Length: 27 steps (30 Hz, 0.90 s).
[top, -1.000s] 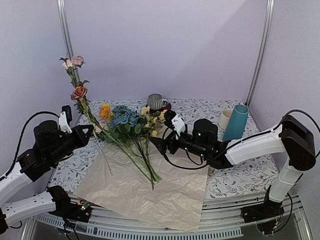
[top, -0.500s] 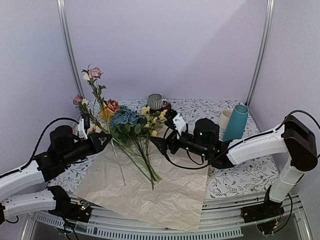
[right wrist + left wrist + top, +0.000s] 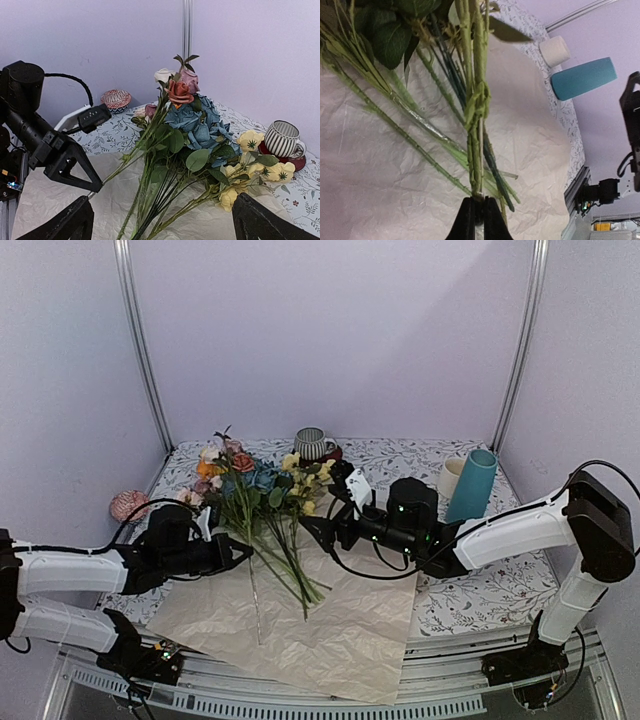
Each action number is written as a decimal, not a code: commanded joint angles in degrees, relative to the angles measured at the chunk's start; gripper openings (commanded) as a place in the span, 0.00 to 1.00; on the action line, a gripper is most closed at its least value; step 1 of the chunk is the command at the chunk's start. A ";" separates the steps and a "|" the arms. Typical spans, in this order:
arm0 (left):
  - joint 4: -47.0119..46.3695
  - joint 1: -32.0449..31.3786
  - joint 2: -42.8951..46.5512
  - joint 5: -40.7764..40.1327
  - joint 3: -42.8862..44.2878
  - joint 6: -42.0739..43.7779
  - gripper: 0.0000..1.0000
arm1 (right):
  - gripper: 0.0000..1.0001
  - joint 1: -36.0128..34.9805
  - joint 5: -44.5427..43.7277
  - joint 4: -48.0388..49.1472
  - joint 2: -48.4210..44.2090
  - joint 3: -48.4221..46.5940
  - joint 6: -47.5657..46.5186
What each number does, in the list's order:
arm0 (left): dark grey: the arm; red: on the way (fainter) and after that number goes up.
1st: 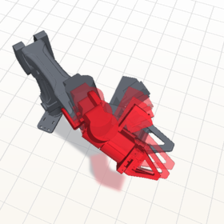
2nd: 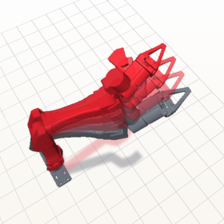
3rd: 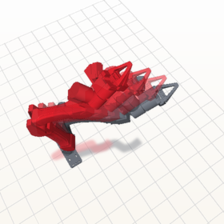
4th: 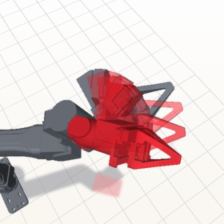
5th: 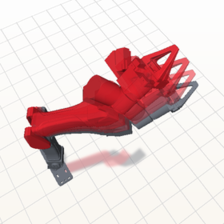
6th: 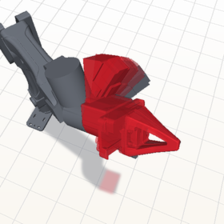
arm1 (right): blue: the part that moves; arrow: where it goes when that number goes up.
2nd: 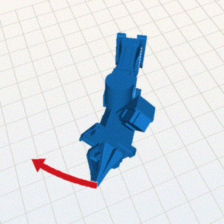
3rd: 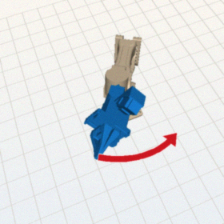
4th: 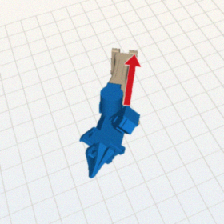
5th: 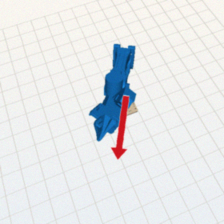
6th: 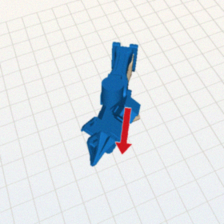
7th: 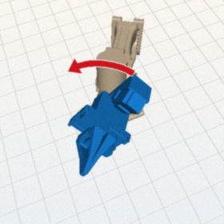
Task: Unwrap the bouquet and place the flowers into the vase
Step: Place the fake flower on the flattened wrapping paper.
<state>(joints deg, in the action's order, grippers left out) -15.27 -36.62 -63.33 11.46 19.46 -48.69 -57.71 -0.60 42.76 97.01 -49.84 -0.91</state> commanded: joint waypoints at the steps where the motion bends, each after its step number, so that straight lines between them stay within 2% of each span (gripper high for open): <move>1: -0.60 0.74 -5.99 2.42 2.52 1.02 0.04 | 0.99 0.17 0.64 -0.48 -1.78 0.92 0.57; 6: 2.28 0.95 -10.19 2.88 4.65 2.63 0.09 | 0.99 0.20 0.60 -0.49 -1.83 1.13 0.64; 17: 5.84 1.04 -3.32 -2.02 3.31 4.09 0.54 | 0.99 0.23 0.40 -0.33 -2.00 1.59 0.64; 25: 9.54 1.11 0.67 -6.65 2.14 2.51 0.64 | 0.99 0.24 0.55 -0.22 -2.26 1.77 0.64; 27: 9.24 1.12 2.38 -7.75 0.72 0.51 0.73 | 0.99 0.22 0.48 -0.17 -2.42 1.86 0.64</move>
<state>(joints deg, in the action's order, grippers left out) -7.68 -35.92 -63.81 7.05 22.46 -45.63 -57.71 -0.38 42.39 96.82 -49.01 -0.84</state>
